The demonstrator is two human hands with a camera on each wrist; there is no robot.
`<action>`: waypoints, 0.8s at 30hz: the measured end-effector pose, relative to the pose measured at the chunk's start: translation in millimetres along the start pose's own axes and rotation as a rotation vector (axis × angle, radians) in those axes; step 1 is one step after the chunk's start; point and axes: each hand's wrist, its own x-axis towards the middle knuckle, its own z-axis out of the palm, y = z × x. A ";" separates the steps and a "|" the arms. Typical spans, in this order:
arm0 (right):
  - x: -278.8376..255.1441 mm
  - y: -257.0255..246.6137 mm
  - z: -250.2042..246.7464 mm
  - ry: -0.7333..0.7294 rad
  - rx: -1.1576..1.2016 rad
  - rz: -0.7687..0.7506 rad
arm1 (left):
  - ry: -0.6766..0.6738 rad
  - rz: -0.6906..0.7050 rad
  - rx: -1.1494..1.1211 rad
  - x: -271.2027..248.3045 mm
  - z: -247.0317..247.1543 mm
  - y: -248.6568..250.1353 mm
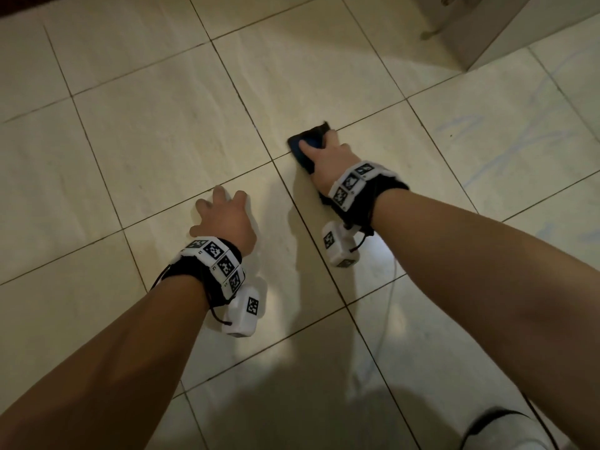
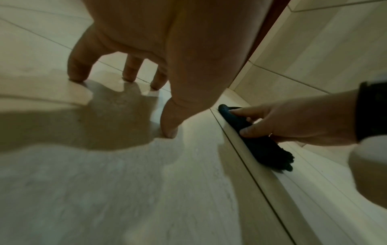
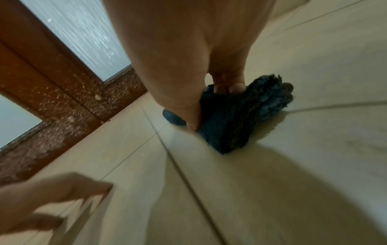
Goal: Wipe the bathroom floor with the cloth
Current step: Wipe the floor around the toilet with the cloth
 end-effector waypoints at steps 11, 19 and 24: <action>-69.0 -13.4 29.0 -0.080 0.014 -0.091 | -0.002 0.058 -0.020 4.3 1.1 -5.7; -127.5 17.4 52.1 -0.086 0.025 -0.040 | -0.009 0.090 0.001 3.9 1.1 -11.1; -145.6 31.7 61.4 -0.074 0.036 -0.037 | -0.023 0.096 0.030 4.9 1.5 -14.9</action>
